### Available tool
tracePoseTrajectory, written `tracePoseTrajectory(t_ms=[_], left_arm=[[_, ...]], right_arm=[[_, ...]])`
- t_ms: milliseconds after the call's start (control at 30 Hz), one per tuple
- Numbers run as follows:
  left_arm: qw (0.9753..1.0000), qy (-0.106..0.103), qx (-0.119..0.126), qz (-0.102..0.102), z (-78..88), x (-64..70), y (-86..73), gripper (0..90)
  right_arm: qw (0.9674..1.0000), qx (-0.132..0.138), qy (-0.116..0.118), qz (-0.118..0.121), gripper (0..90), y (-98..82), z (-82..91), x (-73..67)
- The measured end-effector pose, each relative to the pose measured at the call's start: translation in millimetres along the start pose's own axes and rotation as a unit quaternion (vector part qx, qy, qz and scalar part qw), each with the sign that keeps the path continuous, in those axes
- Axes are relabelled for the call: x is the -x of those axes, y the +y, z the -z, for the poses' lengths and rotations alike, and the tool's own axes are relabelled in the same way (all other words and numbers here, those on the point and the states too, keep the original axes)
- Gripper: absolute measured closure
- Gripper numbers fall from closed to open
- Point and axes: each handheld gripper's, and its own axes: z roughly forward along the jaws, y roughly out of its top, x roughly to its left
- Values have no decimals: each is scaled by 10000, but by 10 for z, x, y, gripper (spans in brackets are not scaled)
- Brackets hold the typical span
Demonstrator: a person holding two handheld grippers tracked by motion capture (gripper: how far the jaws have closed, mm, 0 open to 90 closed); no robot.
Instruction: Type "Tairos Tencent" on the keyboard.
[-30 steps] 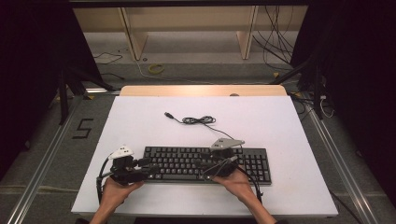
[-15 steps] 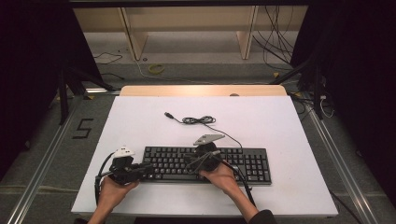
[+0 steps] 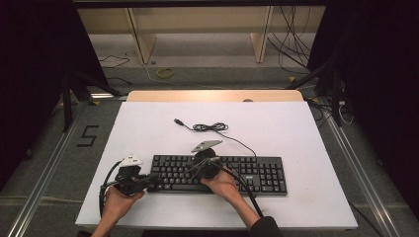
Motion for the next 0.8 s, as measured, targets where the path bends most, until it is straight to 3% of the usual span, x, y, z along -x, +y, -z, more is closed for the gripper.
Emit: tracePoseTrajectory(t_ms=[800], left_arm=[[9996,22,-287,-11,-75,-20,-11,892]], right_arm=[[9999,-155,-35,-31,900,-23,-159,7]])
